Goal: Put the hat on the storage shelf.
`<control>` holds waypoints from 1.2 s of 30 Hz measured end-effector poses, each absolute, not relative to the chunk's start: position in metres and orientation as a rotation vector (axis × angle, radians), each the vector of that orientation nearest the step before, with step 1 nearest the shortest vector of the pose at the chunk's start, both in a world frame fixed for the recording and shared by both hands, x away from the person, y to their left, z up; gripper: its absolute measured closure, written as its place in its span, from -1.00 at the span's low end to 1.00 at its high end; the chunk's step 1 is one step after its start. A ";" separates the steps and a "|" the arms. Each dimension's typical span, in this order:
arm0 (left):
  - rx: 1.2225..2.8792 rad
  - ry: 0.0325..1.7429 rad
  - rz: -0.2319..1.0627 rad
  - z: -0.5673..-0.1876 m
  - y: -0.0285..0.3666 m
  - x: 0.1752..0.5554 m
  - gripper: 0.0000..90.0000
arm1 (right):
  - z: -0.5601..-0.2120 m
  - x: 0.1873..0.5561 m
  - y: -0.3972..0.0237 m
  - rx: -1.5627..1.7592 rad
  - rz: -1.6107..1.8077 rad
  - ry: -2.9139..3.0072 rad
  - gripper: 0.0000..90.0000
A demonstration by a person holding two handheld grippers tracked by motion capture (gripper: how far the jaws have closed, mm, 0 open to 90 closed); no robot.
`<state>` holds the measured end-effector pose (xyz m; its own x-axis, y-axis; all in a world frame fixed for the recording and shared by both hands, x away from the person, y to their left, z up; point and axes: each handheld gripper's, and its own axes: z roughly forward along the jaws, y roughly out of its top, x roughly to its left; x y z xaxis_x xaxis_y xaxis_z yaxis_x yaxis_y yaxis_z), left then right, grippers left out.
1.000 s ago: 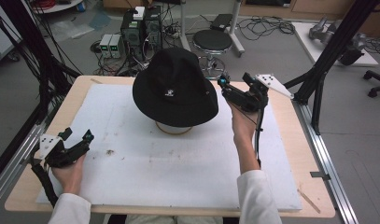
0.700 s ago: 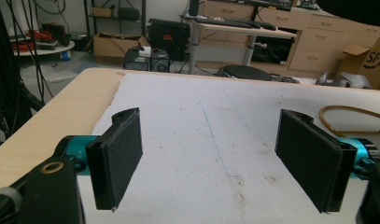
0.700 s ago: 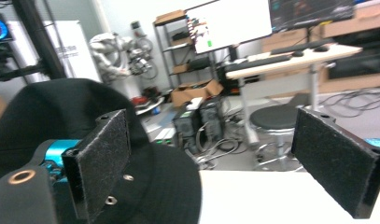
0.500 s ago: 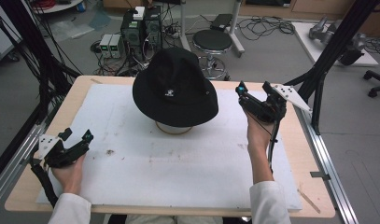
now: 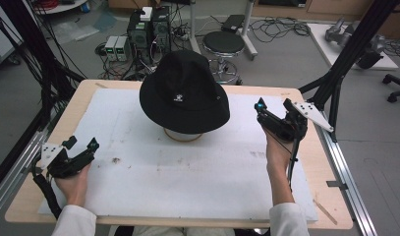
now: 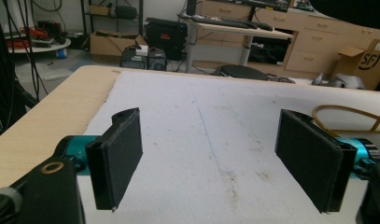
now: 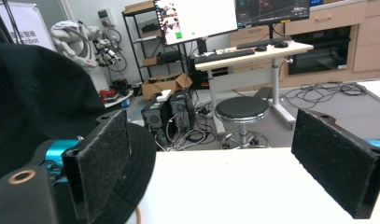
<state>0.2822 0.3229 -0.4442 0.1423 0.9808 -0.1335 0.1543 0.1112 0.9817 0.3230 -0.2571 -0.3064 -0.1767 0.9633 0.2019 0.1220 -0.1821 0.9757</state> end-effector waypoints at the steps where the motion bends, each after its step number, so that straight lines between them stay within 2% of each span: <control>1: 1.290 1.254 0.933 -0.444 0.323 0.281 -0.49 | -0.309 0.321 -0.258 1.347 1.445 1.332 -0.76; 10: 1.283 1.255 0.924 -0.444 0.321 0.274 -0.48 | -0.331 0.312 -0.268 1.386 1.472 1.309 -0.76; 29: 1.278 1.253 0.917 -0.444 0.320 0.268 -0.48 | -0.331 0.298 -0.270 1.439 1.368 1.368 -0.76; 36: 1.282 1.250 0.915 -0.445 0.319 0.265 -0.49 | -0.350 0.294 -0.272 1.458 1.356 1.372 -0.76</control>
